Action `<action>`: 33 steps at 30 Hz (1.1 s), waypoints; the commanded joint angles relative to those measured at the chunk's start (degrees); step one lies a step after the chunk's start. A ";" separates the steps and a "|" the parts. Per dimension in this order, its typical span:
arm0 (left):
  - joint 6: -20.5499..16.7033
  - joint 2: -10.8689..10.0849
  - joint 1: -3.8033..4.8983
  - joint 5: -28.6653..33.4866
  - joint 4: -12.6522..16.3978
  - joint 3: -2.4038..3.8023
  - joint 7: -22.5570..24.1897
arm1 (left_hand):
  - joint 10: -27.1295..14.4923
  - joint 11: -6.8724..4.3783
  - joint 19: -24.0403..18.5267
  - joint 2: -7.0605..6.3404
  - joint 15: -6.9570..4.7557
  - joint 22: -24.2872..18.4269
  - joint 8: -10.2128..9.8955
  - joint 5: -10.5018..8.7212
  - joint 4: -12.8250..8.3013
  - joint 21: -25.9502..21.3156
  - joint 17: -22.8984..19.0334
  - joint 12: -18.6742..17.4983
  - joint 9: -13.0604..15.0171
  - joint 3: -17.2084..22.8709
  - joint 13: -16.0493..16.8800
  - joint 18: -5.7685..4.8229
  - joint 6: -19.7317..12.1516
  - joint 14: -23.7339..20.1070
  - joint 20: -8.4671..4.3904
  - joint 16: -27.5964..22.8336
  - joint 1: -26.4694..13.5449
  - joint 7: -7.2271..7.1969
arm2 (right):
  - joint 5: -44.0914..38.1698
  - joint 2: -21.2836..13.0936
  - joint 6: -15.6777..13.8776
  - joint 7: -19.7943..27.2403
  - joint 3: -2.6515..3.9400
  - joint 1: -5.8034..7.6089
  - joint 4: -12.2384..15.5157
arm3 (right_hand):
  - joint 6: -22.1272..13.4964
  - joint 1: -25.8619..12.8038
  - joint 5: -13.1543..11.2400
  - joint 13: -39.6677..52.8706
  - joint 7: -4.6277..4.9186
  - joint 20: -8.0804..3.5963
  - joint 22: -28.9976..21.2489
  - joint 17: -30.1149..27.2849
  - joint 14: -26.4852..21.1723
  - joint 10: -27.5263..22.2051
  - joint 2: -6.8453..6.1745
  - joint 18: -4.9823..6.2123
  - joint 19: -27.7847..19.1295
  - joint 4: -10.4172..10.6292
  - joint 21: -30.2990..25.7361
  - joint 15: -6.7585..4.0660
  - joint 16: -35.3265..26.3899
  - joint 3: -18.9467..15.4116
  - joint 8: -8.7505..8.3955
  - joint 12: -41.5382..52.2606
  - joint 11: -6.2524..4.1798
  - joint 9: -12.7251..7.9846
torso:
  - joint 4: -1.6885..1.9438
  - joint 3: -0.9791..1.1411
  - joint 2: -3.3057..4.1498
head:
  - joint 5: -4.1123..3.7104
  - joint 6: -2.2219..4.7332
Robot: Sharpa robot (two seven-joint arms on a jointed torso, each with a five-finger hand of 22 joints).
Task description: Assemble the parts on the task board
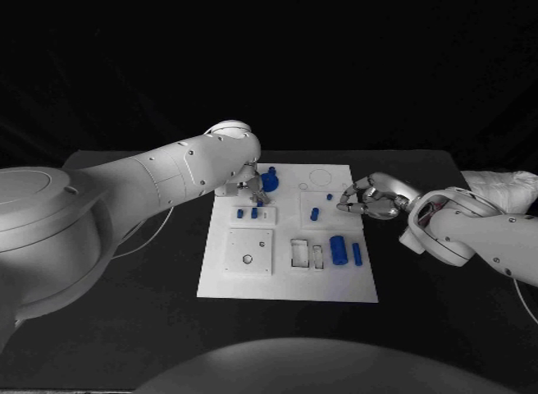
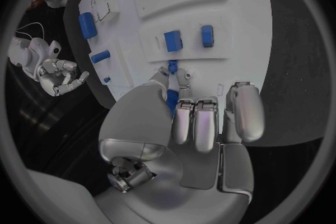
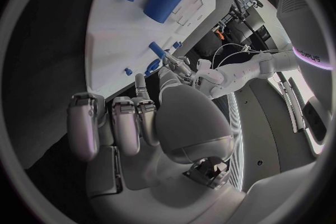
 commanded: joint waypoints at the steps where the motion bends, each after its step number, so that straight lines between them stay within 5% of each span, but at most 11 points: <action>1: 2.05 -0.42 -0.81 -1.44 -0.09 -0.42 -2.48 | 4.97 0.39 -0.42 -0.20 0.35 10.97 -2.15 -0.44 0.86 -0.26 15.08 -0.32 -0.81 -0.56 13.94 0.40 -4.16 5.94 0.26 0.14 -1.02 3.33 | -0.26 0.04 0.80 0.33 0.00 -0.07 -0.01 | 0.33 0.28 0.37 14.95 0.02 0.12 12.03 15.07 6.08 6.18 -0.18 0.61 -0.02 0.04 -0.25 0.09 0.20 0.38 -0.39 -0.30 0.07 -0.08 | 0.01 0.00 0.03 | -0.01 -0.01; 12: 1.83 -0.63 -0.86 -1.57 0.24 -0.43 -1.81 | 4.90 0.44 -0.57 -0.41 0.43 10.93 -3.03 -0.55 2.20 -0.42 15.08 -0.38 -1.42 -1.81 13.87 0.44 -4.19 5.94 0.35 0.14 -2.35 3.36 | -0.26 0.12 0.92 0.35 0.00 -0.12 -0.12 | 0.32 0.35 0.44 14.95 0.02 0.13 12.02 15.07 6.08 6.18 -0.19 0.62 -0.05 0.01 -0.29 0.09 0.20 0.40 -0.41 -0.30 0.07 -0.09 | 0.00 -0.01 0.00 | 0.10 -0.01; 22: 2.65 -0.71 -0.92 -2.97 0.64 -0.45 -1.66 | 4.86 0.23 -0.66 0.54 0.36 10.93 -1.78 -0.02 1.76 -0.45 15.08 -0.41 -1.21 -1.50 13.85 0.47 -0.77 5.94 0.37 0.14 -0.88 2.83 | -0.26 0.13 1.21 0.28 0.00 -0.15 -0.16 | 0.32 0.39 0.53 14.95 0.02 0.13 12.03 15.07 6.08 6.18 -0.18 0.61 -0.03 -0.02 -0.27 0.09 0.20 0.43 -0.43 -0.30 0.07 -0.09 | 0.00 0.00 0.02 | 0.16 -0.01; 33: 3.82 -0.70 -1.04 -3.73 0.84 -0.45 -2.04 | 4.78 0.50 -0.82 0.78 0.55 10.87 -5.16 6.27 0.41 -0.63 15.08 -0.48 -3.75 -0.25 13.78 0.51 0.30 5.94 0.48 0.14 1.64 2.91 | -0.26 0.02 1.43 0.19 0.00 -0.17 -0.13 | 0.32 0.39 0.53 14.95 0.02 0.13 12.03 15.07 6.08 6.18 -0.18 0.61 -0.03 -0.02 -0.27 0.09 0.20 0.43 -0.43 -0.30 0.07 -0.09 | 0.01 0.01 -0.01 | 0.21 -0.01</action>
